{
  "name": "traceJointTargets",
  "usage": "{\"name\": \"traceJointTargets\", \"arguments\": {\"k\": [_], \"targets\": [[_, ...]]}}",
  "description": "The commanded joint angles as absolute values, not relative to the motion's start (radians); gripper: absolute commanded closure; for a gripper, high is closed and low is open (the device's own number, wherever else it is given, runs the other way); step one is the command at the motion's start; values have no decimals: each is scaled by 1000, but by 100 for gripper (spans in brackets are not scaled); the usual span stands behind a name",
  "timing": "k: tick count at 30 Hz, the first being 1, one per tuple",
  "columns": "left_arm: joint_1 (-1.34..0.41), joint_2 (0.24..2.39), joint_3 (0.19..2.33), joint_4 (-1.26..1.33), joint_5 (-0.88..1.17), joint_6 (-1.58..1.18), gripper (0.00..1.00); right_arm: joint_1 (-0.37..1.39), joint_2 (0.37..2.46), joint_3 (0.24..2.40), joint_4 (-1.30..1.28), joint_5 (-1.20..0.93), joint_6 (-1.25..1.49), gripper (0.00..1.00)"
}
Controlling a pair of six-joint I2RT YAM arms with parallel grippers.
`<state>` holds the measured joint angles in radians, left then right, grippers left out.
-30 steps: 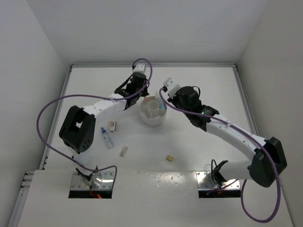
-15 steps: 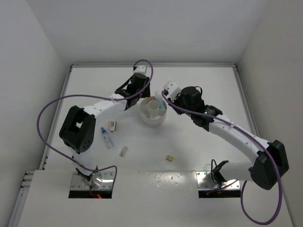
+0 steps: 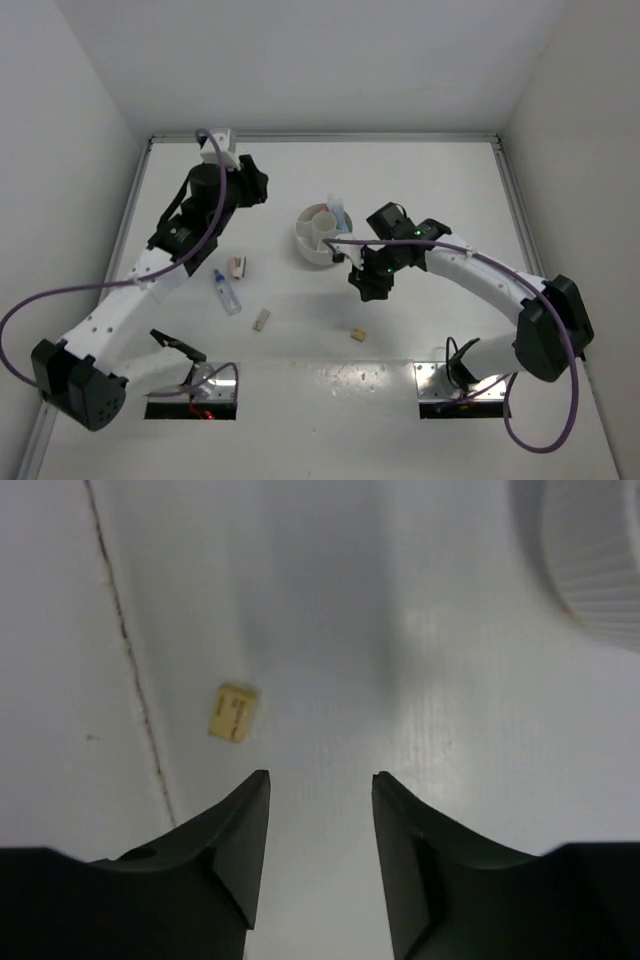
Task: Sort the stationery into containers
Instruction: Pick up the stationery from the center of the board.
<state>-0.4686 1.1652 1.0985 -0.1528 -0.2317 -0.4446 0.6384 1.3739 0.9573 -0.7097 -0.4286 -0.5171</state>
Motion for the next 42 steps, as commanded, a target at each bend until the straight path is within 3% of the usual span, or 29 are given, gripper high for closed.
{"name": "traceJointTargets", "arguments": {"k": [1, 7, 15, 31, 39, 42], "targets": [[-451, 1067, 976, -221, -245, -422, 45, 660, 1428, 971, -808, -551, -561, 52], [-425, 951, 893, -216, -311, -385, 41, 735, 1537, 991, -857, -551, -483, 48], [-425, 959, 884, -225, -295, -385, 41, 885, 1626, 988, -816, -433, -361, 44], [-425, 937, 884, -225, -367, -376, 41, 1045, 1781, 971, -651, -33, -137, 45], [-425, 937, 884, -225, -376, -376, 41, 1054, 1726, 962, -650, 38, -147, 46], [-425, 937, 884, -225, -376, -376, 41, 1054, 1726, 951, -650, 28, -158, 52]]}}
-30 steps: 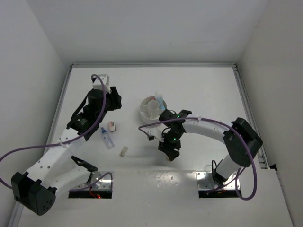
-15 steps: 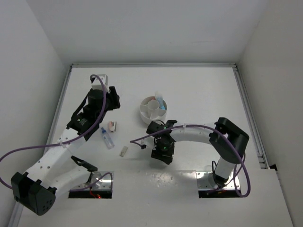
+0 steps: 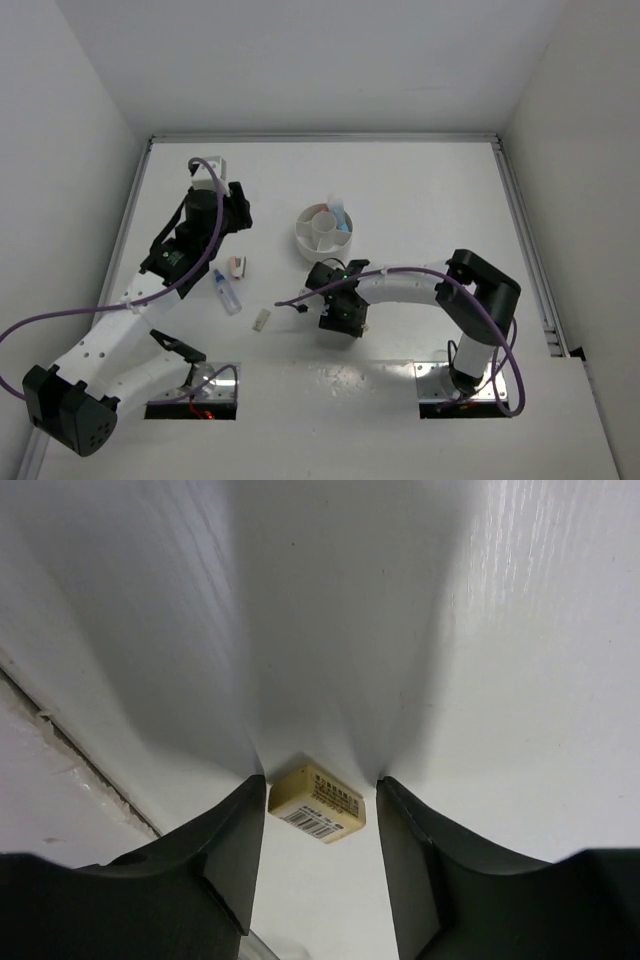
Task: Sort the stationery into containers
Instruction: Pick up the stationery from the center of the board.
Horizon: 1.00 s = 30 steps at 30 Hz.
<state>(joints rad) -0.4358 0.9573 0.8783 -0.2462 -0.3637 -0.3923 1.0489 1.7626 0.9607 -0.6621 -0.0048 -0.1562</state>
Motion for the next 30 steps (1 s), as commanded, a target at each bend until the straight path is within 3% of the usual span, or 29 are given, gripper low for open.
{"name": "traceJointTargets", "arguments": {"k": [1, 4, 8, 12, 14, 15, 21, 26, 30], "targets": [[-425, 937, 884, -225, -376, -376, 41, 1054, 1726, 942, -663, 28, -169, 53], [-425, 937, 884, -225, -376, -376, 41, 1054, 1726, 931, -684, 18, -202, 53], [-425, 937, 884, -225, -376, -376, 41, 1054, 1704, 922, -695, -38, -256, 44], [-425, 937, 884, -225, -376, -376, 41, 1054, 1704, 913, -695, -51, -307, 45], [-425, 937, 884, -225, -376, -376, 41, 1054, 1713, 913, -686, -42, -331, 50], [-425, 937, 884, -225, -385, -376, 41, 1054, 1727, 913, -686, -41, -340, 60], [-425, 937, 884, -225, -385, -376, 41, 1063, 1740, 936, -667, -72, -341, 92], [-425, 937, 884, -225, -385, -376, 40, 1040, 1638, 1037, -615, 40, -322, 95], [-425, 937, 884, -225, -385, -376, 40, 1019, 1582, 1144, -505, 278, -276, 96]]}}
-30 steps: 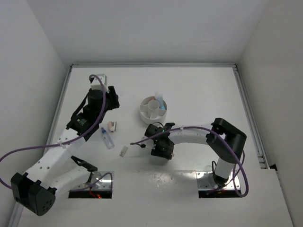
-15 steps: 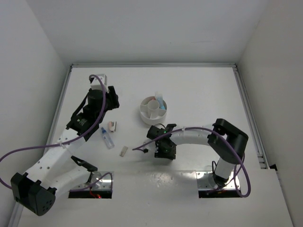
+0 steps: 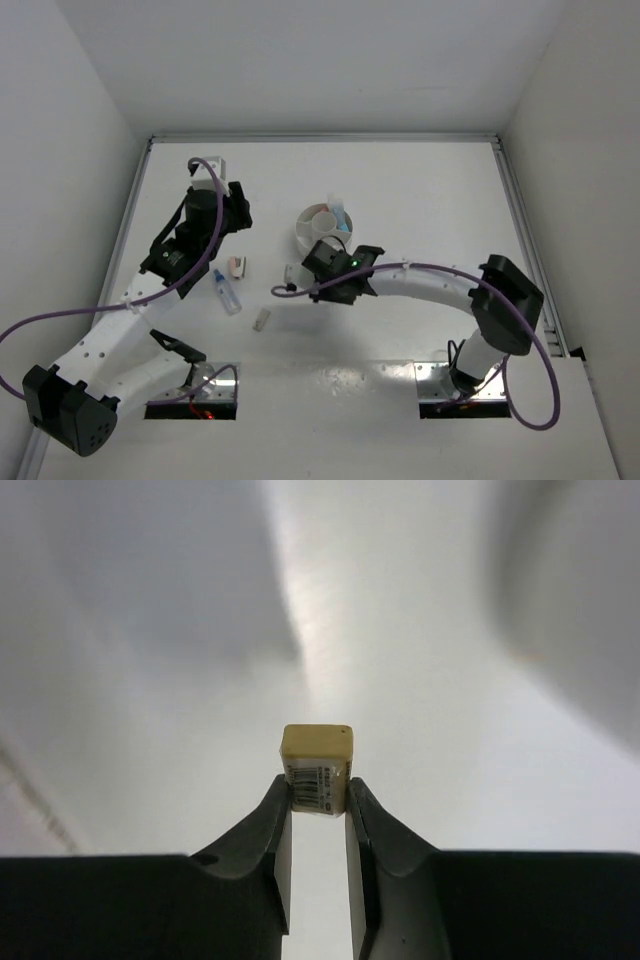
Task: Sort the stationery into containers
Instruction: Pick up the stationery from the center of the board, then place the stationery in the storage box.
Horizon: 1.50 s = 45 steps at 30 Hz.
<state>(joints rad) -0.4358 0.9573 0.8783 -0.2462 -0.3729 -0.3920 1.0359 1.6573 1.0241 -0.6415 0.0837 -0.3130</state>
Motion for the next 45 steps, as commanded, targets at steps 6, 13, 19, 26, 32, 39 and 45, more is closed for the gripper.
{"name": "traceJointTargets", "arguments": {"k": [6, 13, 19, 26, 32, 39, 45], "targets": [[-425, 937, 874, -225, -374, -376, 40, 945, 1670, 1322, -501, 390, -245, 96], [-425, 937, 874, -225, -356, -376, 40, 839, 1830, 1544, -583, 364, -132, 100], [-425, 937, 874, -225, -337, -376, 40, 784, 1853, 1614, -704, 212, -69, 100], [-425, 937, 874, -225, -337, -376, 40, 755, 1787, 1554, -724, 147, -69, 100], [-425, 937, 874, -225, -337, -376, 40, 746, 1761, 1529, -765, 71, -89, 100], [-425, 937, 874, -225, -337, -376, 40, 736, 1802, 1493, -764, 60, -109, 100], [-425, 937, 874, -225, -337, -376, 40, 736, 1835, 1502, -747, 72, -132, 99]]}}
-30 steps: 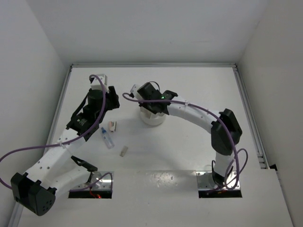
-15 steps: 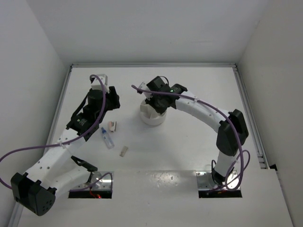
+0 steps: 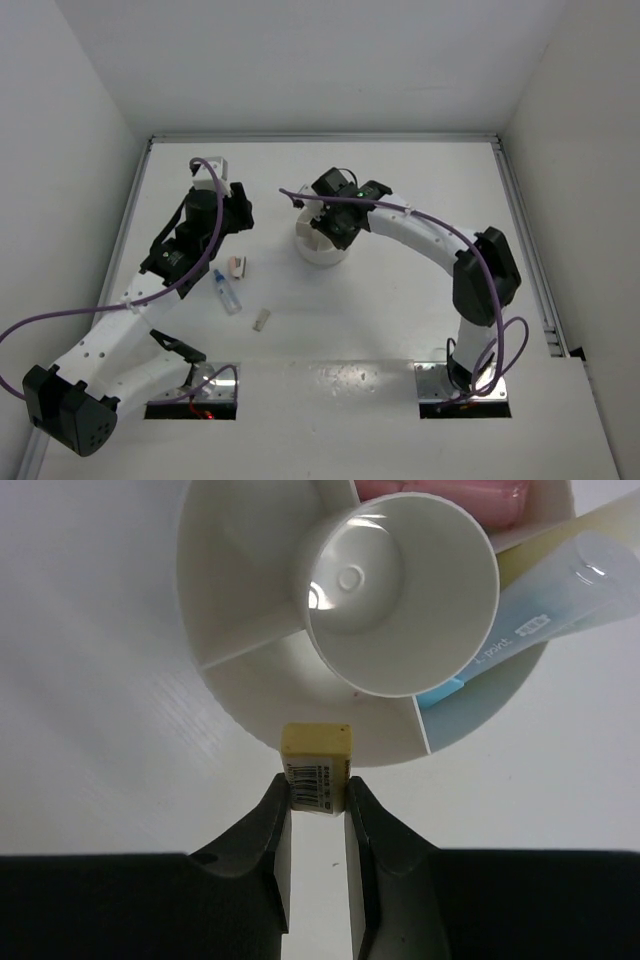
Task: Sort the stationery into containers
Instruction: Place the stationery in the storage box, then pick up the stationery from the center of the board.
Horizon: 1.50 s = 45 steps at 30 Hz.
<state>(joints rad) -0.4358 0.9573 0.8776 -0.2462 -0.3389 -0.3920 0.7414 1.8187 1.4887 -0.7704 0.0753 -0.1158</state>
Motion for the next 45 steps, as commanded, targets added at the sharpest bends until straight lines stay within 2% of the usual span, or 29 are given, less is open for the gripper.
{"name": "traceJointTargets", "arguments": {"k": [1, 10, 13, 18, 20, 26, 27, 29, 30, 31, 32, 35, 36, 37, 39, 40, 42, 43, 44, 45], "targets": [[-425, 937, 874, -225, -337, -376, 40, 736, 1845, 1502, -747, 72, -132, 97], [-425, 937, 874, -225, -337, -376, 40, 727, 1902, 1551, -747, 100, -141, 89], [-425, 937, 874, -225, -337, -376, 40, 727, 1902, 1551, -738, 100, -141, 81], [-425, 937, 874, -225, -328, -376, 40, 727, 1902, 1551, -738, 109, -141, 59], [-425, 937, 874, -225, -328, -376, 40, 727, 1902, 1551, -729, 109, -141, 54], [-425, 946, 874, -225, -328, -376, 40, 727, 1872, 1551, -729, 100, -150, 51], [-425, 946, 874, -225, -328, -376, 41, 727, 1856, 1551, -729, 91, -150, 59], [-425, 946, 874, -225, -293, -376, 60, 727, 1798, 1551, -729, 80, -150, 78], [-425, 956, 874, -216, -282, -389, 72, 727, 1774, 1542, -716, 52, -161, 99], [-425, 971, 874, -216, -246, -402, 83, 738, 1746, 1531, -716, 31, -173, 100], [-425, 980, 874, -216, -214, -417, 99, 738, 1717, 1514, -683, 2, -208, 100], [-425, 999, 865, -242, -141, -482, 100, 738, 1579, 1384, -631, -212, -335, 98], [-425, 999, 865, -258, -141, -492, 100, 738, 1542, 1296, -611, -392, -394, 89], [-425, 999, 865, -276, -165, -492, 98, 738, 1505, 1248, -597, -484, -461, 69], [-416, 1008, 896, -317, -303, -492, 69, 747, 1412, 1108, -530, -679, -653, 58], [-397, 1017, 908, -360, -358, -524, 56, 756, 1393, 1071, -502, -733, -711, 43], [-333, 1017, 920, -385, -468, -555, 32, 765, 1381, 1011, -383, -816, -756, 34], [-310, 1003, 920, -396, -509, -601, 29, 775, 1416, 1020, -397, -831, -794, 33], [-258, 988, 908, -406, -575, -620, 19, 793, 1458, 1098, -423, -845, -839, 33], [-229, 988, 908, -407, -595, -636, 18, 802, 1561, 1147, -461, -845, -862, 33]]}}
